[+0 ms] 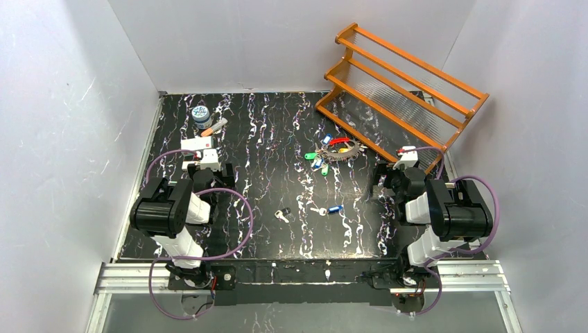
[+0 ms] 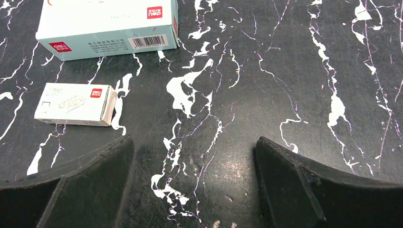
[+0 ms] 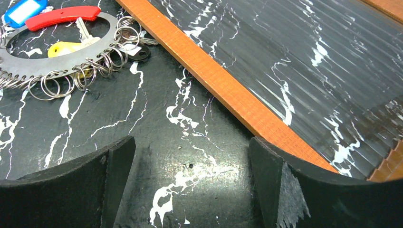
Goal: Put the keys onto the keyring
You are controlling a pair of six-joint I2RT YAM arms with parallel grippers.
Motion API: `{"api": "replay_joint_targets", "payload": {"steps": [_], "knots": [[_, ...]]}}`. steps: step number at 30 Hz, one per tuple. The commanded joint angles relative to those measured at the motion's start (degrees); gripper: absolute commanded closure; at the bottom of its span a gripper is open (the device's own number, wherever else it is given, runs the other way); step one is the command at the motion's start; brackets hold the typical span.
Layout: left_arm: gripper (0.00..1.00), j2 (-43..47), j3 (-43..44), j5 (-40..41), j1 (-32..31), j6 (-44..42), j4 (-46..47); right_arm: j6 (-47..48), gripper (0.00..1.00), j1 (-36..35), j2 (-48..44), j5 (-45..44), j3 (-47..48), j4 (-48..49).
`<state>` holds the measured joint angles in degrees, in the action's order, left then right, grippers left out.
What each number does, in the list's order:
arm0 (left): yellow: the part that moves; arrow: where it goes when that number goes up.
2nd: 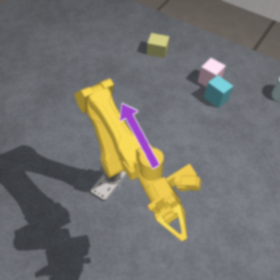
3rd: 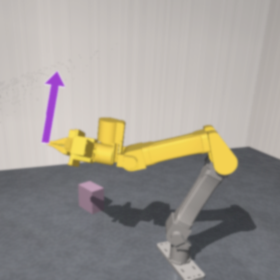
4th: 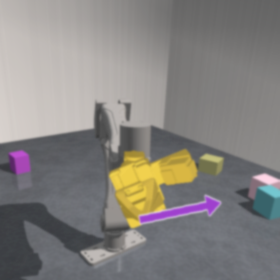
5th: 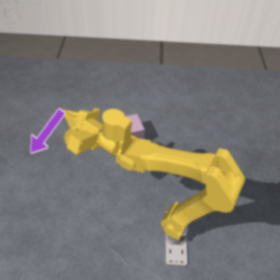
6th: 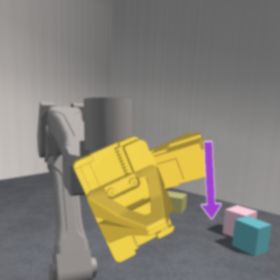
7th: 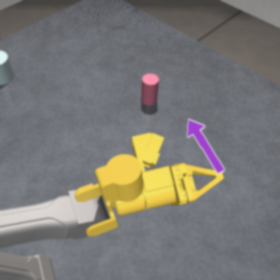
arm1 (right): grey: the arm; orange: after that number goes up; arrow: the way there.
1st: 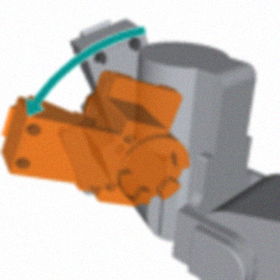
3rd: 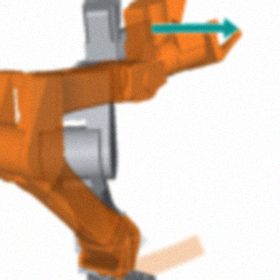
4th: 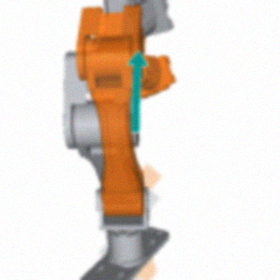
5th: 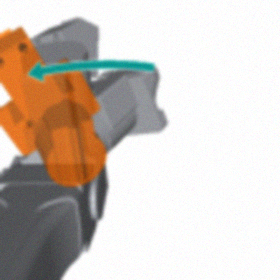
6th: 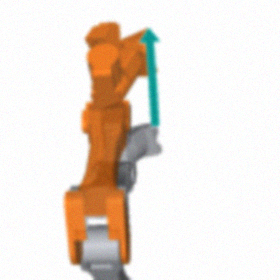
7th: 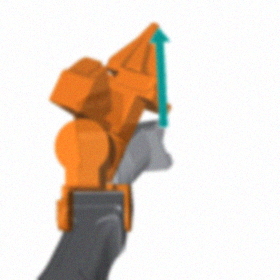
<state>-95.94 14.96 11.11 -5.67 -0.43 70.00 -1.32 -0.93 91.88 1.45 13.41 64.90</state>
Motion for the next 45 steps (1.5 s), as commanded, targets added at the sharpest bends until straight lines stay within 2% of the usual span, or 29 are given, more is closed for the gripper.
{"api": "replay_joint_targets", "payload": {"steps": [1, 37, 38, 40, 43, 45], "knots": [[0.02, -0.04, 0.33, -0.03, 0.47, 0.02, 0.32, 0.05, 0.01, -0.01, -0.38, -0.72, 1.44, 3.56], [0.01, 0.5, 0.47, 0.22, 0.4, -0.05, 0.12, 0.09, 0.01, -0.08, -0.43, -0.7, 1.41, 3.39], [0.02, 2.69, 1.04, -0.64, 0.4, -0.41, -2.42, 0.09, 0.01, -0.07, -0.41, -0.72, 1.42, 3.39], [0.02, 10.48, 4.3, -3.87, 0.4, -0.68, -15.22, 0.09, 0.01, -0.06, -0.39, -0.7, 1.49, 3.32], [0.02, 21.03, 12.43, -0.97, 0.4, 11.14, -35.27, 0.08, 0.01, 0.0, -0.38, -0.66, 1.54, 3.21], [0.02, 24.92, 18.05, -0.63, 0.4, 18.14, -47.06, 0.01, 0.01, -0.09, -0.38, -0.58, 1.61, 3.19]]}}
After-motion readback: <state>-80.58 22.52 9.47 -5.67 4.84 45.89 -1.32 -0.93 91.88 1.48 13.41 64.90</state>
